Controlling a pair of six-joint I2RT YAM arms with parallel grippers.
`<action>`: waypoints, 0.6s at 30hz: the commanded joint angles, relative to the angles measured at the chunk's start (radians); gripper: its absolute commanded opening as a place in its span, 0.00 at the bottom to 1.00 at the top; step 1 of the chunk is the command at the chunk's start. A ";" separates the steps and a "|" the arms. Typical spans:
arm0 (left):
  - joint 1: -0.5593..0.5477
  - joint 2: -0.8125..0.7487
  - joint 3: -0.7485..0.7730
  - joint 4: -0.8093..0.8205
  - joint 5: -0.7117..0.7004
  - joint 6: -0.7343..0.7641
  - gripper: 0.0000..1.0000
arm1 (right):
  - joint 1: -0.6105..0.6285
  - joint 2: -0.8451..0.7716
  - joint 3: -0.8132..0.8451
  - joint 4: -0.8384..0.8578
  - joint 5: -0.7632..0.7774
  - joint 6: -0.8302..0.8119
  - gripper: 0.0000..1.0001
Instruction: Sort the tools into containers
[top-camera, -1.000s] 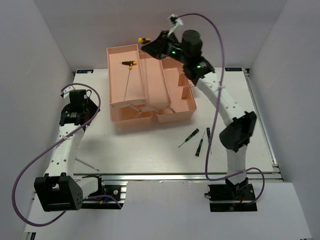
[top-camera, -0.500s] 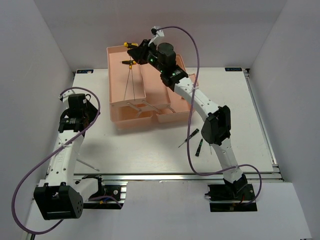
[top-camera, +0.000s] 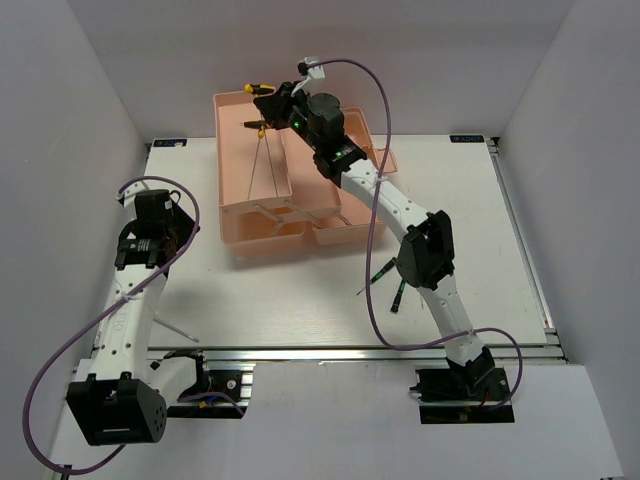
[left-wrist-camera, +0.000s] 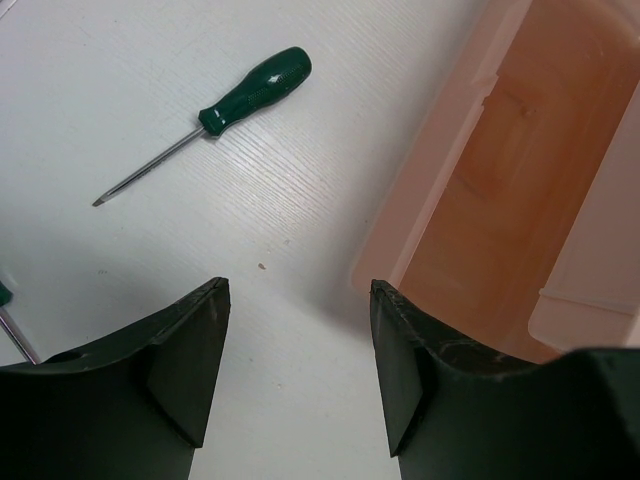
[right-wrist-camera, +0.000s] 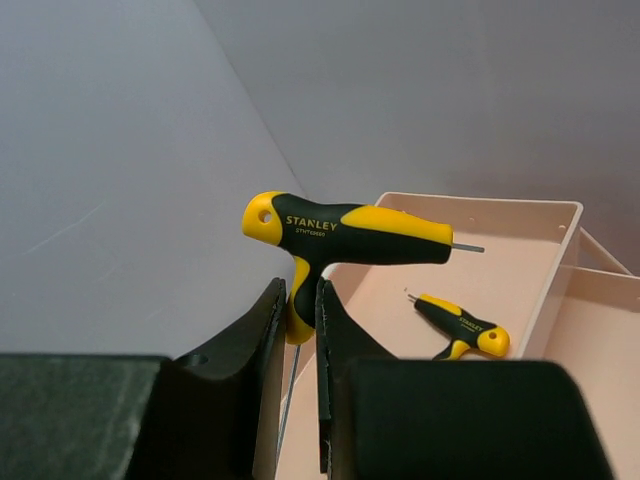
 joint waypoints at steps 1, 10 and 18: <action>0.005 -0.027 -0.003 -0.010 0.012 -0.010 0.68 | 0.000 0.041 0.005 0.068 0.046 -0.050 0.13; 0.003 -0.027 -0.003 -0.018 0.023 -0.011 0.68 | 0.009 0.127 0.031 0.084 0.034 -0.154 0.57; 0.003 0.019 -0.023 0.019 0.053 -0.005 0.67 | -0.005 0.023 -0.013 0.104 -0.052 -0.159 0.60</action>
